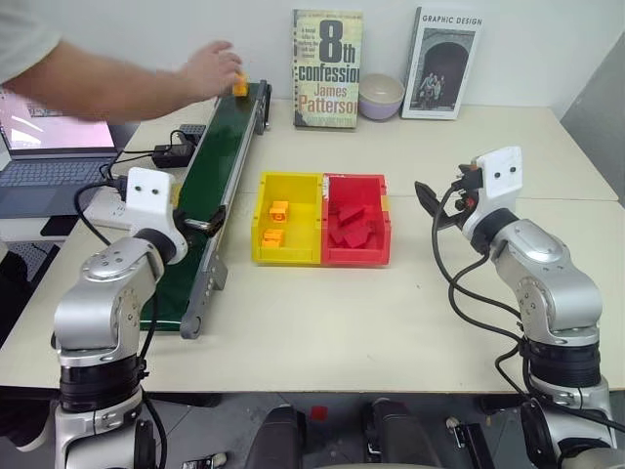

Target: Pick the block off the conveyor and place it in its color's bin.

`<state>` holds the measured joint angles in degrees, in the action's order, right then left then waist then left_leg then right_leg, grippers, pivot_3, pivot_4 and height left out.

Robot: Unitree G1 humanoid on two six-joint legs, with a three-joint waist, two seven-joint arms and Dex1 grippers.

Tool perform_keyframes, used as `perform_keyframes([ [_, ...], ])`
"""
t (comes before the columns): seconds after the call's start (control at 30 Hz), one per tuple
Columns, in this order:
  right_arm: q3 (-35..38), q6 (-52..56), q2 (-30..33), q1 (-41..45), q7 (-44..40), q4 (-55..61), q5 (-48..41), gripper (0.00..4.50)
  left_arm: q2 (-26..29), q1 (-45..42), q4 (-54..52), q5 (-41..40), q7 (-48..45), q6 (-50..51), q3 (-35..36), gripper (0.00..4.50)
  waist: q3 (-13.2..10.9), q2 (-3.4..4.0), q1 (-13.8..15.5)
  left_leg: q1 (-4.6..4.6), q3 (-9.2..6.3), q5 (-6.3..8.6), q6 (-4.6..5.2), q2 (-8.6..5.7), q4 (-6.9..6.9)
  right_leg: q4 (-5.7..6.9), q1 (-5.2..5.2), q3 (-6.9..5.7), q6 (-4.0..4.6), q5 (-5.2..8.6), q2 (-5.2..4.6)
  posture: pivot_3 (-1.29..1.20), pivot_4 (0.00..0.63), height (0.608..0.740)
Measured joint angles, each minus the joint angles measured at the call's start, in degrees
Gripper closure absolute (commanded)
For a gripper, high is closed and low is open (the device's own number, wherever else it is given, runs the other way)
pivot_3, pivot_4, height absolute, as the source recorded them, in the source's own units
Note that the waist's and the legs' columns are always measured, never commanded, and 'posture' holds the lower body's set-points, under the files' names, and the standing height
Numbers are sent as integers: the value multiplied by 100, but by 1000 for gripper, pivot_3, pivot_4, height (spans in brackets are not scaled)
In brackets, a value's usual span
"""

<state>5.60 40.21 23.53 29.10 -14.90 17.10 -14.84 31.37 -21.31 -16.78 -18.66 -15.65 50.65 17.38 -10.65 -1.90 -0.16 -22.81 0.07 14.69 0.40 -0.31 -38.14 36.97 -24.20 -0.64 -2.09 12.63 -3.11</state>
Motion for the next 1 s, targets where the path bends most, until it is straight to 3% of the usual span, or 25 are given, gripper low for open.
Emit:
perform_keyframes([
  [0.27,-23,-73,47,91,-244,-120,3,0,-201,254,-601,-128,291,159,451,27,0,0,1,0,1,0,0,0,0,-1,1,2,0,0,-2,0,150,740],
  [0.4,-45,-179,235,243,-881,-222,-240,0,-515,398,-736,-128,661,162,747,27,0,0,2,1,-1,0,0,0,-1,0,2,-1,0,0,-1,0,150,740],
  [0.57,-99,-345,276,394,-1641,-225,-674,0,-570,342,-741,-88,855,144,708,27,0,0,3,2,-6,0,0,1,-1,1,4,-3,0,0,1,0,150,740],
  [1.0,-296,-473,375,425,-2139,-377,-820,0,-540,183,-659,-103,743,142,481,27,0,0,6,2,-6,0,0,3,0,1,3,-3,1,0,2,0,150,740],
])
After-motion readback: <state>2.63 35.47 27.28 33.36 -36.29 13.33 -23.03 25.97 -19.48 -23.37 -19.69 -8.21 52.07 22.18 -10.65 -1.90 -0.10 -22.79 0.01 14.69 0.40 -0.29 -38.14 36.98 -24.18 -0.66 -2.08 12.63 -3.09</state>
